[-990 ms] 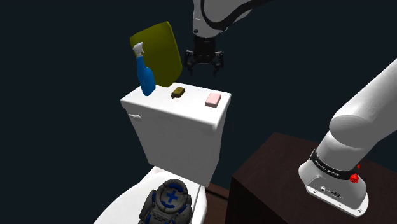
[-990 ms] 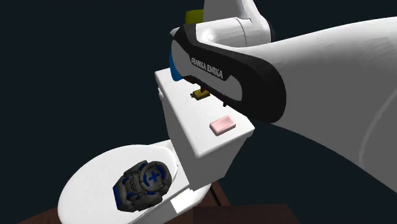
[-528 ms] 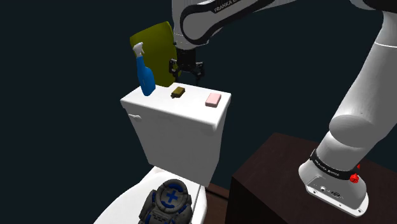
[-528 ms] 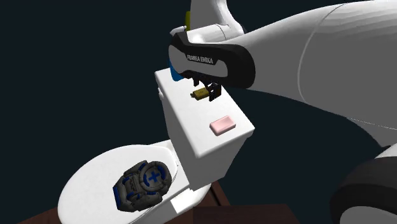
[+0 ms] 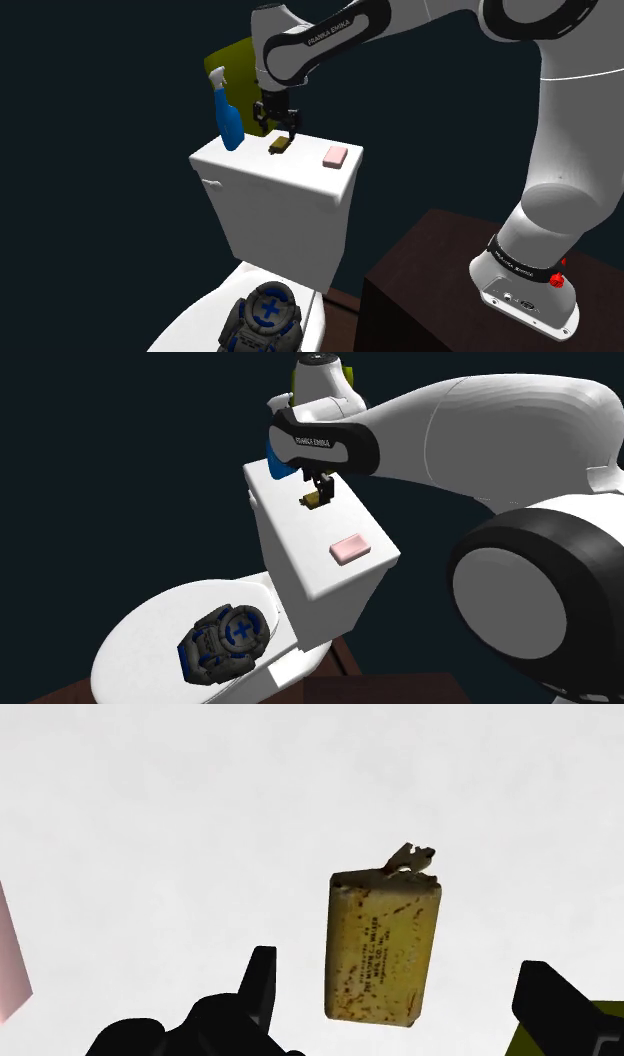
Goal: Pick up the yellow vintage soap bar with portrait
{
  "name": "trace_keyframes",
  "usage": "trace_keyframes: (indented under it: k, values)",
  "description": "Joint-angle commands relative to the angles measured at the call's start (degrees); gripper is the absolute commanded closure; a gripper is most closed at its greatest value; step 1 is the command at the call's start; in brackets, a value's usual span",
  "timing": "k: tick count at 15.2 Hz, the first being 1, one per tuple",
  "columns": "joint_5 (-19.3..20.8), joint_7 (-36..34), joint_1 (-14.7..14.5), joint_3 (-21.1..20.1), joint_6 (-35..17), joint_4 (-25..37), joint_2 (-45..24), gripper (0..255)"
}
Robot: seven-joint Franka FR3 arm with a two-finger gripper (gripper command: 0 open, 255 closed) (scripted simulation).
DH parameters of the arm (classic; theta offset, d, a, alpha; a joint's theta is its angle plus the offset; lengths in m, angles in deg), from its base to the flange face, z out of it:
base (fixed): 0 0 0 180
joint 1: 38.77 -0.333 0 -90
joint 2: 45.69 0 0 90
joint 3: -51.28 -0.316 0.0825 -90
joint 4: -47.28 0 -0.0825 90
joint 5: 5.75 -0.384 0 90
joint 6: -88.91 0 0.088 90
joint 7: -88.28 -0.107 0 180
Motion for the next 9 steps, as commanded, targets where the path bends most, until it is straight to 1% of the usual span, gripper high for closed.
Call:
trace_keyframes:
  k: [1, 5, 7, 8, 9]
  values:
    - [0.5, -0.6, -0.2, 0.3, -1.1, -0.3, -0.9, 0]
    - [1.3, -1.2, -0.4, 0.7, -4.0, -2.2, -2.1, 0]
    - [1.3, -1.2, -0.4, 0.7, -4.0, -2.2, -2.1, 0]
    - [1.3, -1.2, -0.4, 0.7, -4.1, -2.2, -2.1, 255]
    - [1.3, -1.3, -0.4, 0.7, -4.1, -2.2, -2.1, 255]
